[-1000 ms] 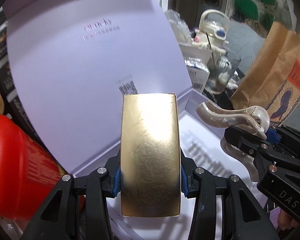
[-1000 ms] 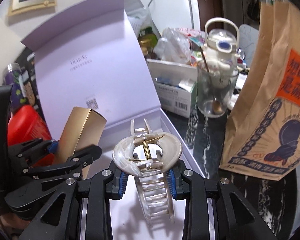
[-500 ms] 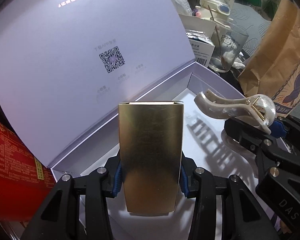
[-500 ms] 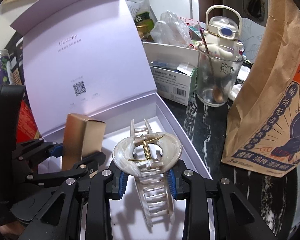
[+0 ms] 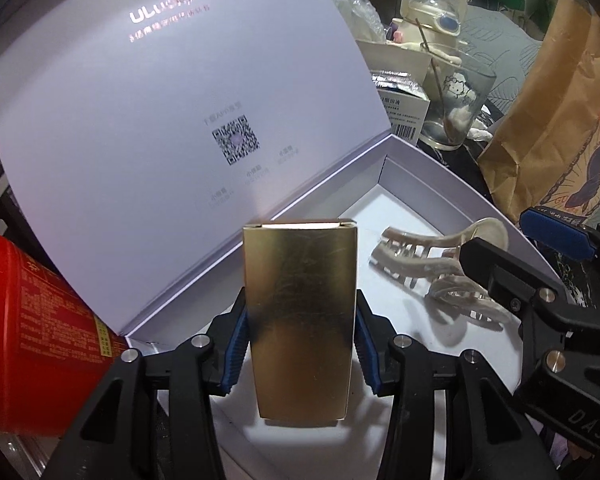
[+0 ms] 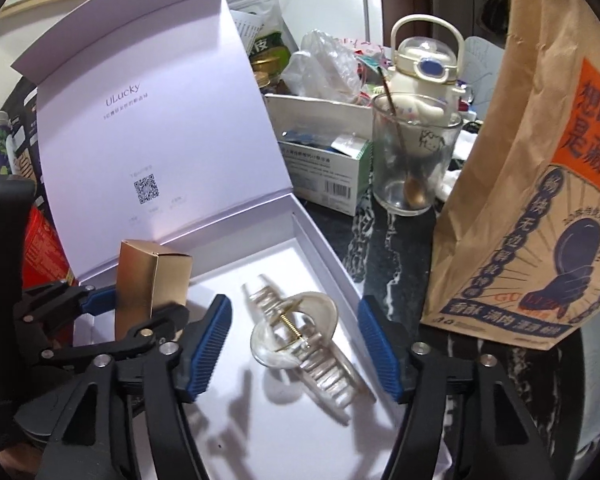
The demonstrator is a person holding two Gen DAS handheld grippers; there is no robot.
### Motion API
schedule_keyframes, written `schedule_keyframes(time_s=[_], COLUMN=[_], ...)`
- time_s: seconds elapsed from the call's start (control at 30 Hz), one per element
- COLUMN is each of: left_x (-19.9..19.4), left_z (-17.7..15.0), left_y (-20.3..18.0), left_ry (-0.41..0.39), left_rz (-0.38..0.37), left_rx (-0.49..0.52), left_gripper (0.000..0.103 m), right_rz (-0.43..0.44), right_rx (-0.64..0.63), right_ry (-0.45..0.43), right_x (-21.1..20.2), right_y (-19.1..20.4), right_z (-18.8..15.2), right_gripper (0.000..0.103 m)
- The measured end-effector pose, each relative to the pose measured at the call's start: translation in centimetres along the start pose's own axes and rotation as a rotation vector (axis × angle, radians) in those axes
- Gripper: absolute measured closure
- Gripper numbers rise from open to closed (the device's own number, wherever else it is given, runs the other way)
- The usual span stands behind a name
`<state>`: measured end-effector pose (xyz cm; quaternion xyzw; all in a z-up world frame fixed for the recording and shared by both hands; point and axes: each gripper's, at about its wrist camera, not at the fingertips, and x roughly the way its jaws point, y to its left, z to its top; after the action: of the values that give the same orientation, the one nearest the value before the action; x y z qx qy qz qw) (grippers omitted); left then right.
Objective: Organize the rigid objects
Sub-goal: 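Lower both items into the lavender box and open both grippers, then withdraw both grippers from the box back over the table items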
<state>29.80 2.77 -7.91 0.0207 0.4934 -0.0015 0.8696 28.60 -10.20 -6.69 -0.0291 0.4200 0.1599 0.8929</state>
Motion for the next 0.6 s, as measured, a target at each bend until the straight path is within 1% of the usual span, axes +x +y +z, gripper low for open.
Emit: schedule_keyframes(time_s=[0.03,0.07,0.13,0.17,0.2,0.27,0.43,0.6], left_x=[-0.2,-0.3,-0.6,-0.9,-1.3,-2.0,-3.1,-4.3], left_z=[-0.1,-0.1,-0.1,-0.1,-0.1,-0.1,-0.1,-0.2], left_y=[0.1,0.0,0.1,0.2,0.3,0.4,0.7,0.7], left_ry=[-0.001,0.003,0.000,-0.007,-0.022,-0.043,-0.063,-0.079], left_rz=[0.002,0.007,0.013,0.018,0.023,0.029,0.013,0.006], left_rx=[0.003,0.008,0.007,0.007,0.006,0.011,0.008,0.013], left_gripper=[0.056,0.054,0.042,0.030,0.021,0.020,0.020,0.020], right_rz=[-0.005,-0.011,-0.021,-0.026,-0.030,-0.038,-0.044,-0.050], right_rx=[-0.002,-0.004,-0.005,-0.005,-0.003,0.002,0.032,0.037], right_ry=[-0.005,-0.009,-0.016,-0.021,-0.026,-0.039,-0.075,-0.077], right_x=[-0.1,-0.3,-0.6,-0.9,-1.1,-1.5,-3.0,-4.1], right_y=[-0.1,-0.1,-0.3,-0.4,-0.3,-0.4,-0.7,-0.8], right_z=[0.0,0.1,0.2,0.2,0.2,0.3,0.2,0.1], right_gripper=[0.035,0.035,0.033,0.032,0.032,0.032,0.030,0.029])
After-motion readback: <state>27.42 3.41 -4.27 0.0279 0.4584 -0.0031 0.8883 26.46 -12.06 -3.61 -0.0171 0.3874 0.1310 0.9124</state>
